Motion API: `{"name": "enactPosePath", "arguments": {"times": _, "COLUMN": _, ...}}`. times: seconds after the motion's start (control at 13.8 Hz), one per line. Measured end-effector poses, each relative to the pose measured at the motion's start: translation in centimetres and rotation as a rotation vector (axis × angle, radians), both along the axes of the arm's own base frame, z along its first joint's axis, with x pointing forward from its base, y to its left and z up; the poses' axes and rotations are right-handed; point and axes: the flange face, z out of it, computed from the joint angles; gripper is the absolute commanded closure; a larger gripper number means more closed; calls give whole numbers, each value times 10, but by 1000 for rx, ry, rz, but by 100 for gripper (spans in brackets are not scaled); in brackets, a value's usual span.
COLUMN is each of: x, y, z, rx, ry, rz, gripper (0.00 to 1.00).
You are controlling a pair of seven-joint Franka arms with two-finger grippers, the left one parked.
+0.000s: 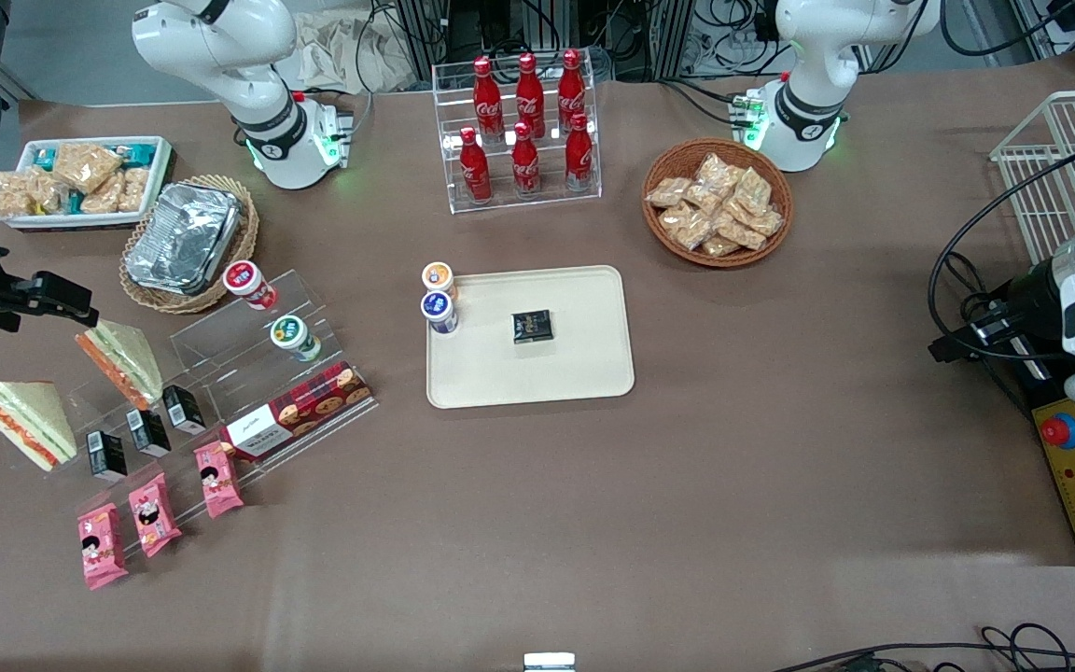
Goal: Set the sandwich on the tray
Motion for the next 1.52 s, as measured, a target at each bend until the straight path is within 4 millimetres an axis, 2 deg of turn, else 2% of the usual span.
{"name": "enactPosePath", "arguments": {"times": 0.94, "x": -4, "y": -4, "z": -2, "rx": 2, "ry": 32, "rz": 5, "gripper": 0}}
{"name": "enactPosePath", "arguments": {"times": 1.16, "x": -10, "y": -38, "z": -2, "rx": 12, "ry": 41, "rz": 165, "gripper": 0}}
{"name": "enactPosePath", "arguments": {"times": 1.52, "x": -16, "y": -128, "z": -7, "rx": -6, "ry": -14, "rz": 400, "gripper": 0}}
